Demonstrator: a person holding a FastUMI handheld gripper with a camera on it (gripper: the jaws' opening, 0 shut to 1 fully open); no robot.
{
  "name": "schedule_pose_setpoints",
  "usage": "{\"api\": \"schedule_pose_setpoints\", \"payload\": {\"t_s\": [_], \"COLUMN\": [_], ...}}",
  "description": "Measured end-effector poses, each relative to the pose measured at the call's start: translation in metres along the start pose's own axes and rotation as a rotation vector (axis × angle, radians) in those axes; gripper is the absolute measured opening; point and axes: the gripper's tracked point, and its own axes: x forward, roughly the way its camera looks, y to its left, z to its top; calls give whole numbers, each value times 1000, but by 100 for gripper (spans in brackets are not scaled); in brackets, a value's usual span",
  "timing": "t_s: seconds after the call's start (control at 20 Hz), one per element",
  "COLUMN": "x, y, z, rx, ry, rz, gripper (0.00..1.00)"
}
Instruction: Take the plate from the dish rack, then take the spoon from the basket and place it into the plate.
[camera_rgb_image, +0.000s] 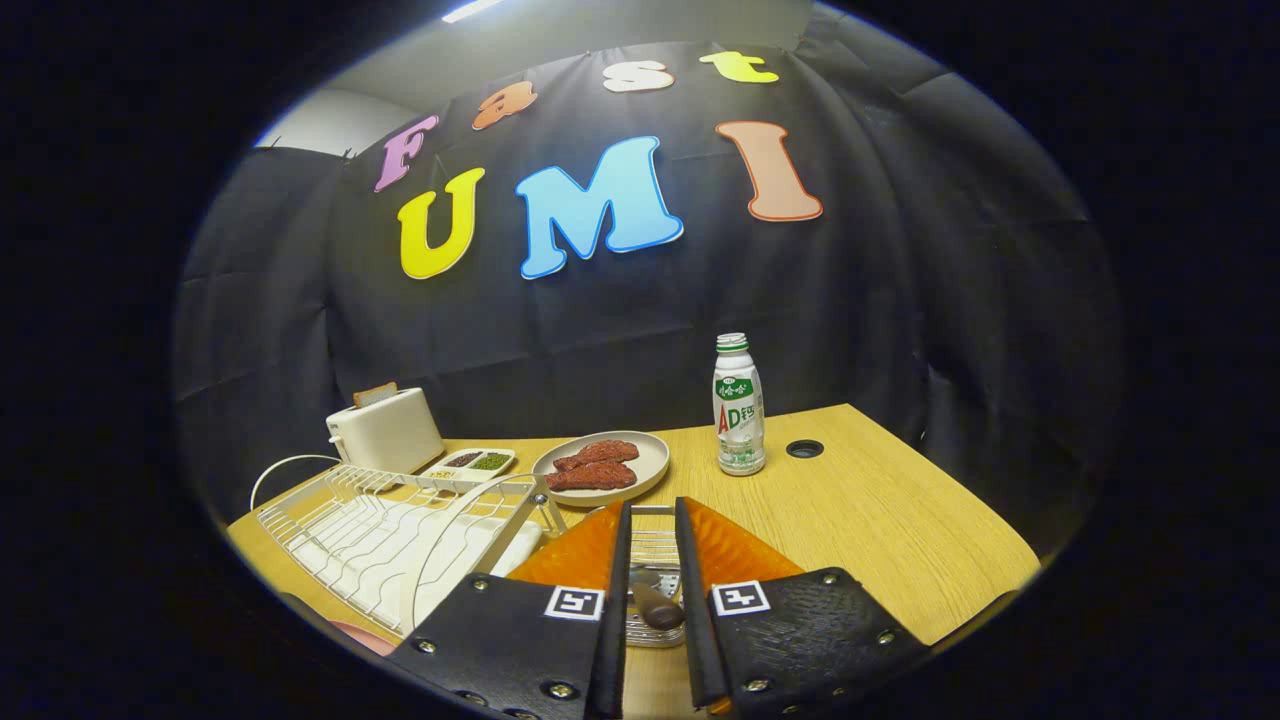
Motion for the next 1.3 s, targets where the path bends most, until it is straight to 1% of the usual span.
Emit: {"api": "schedule_pose_setpoints", "payload": {"t_s": [0.1, 0.2, 0.3, 0.35, 0.45, 0.5, 0.6, 0.65, 0.7, 0.75, 0.95, 1.05, 1.3], "x": [5, 8, 10, 9, 8, 9, 10, 11, 12, 13, 11, 7, -13], "y": [0, -1, 0, 2, 3, 2, 5, 7, 9, 9, 10, 15, 20], "z": [-5, 0, -1, 2, 1, 2, 3, 5, 3, 5, 22, 32, 56], "rx": [17, 30, 23, 21, 19, 20, 23, 32, 34, 30, 29, 21, -15], "ry": [2, -28, -38, -46, -43, -44, -34, -34, -16, -11, -4, -7, -10], "rz": [4, -2, -1, -1, -5, -19, -24, -20, -7, -6, -11, 2, 10], "gripper": [25, 25, 25, 19, 19, 17, 16, 16, 13, 13, 13, 13, 13]}}
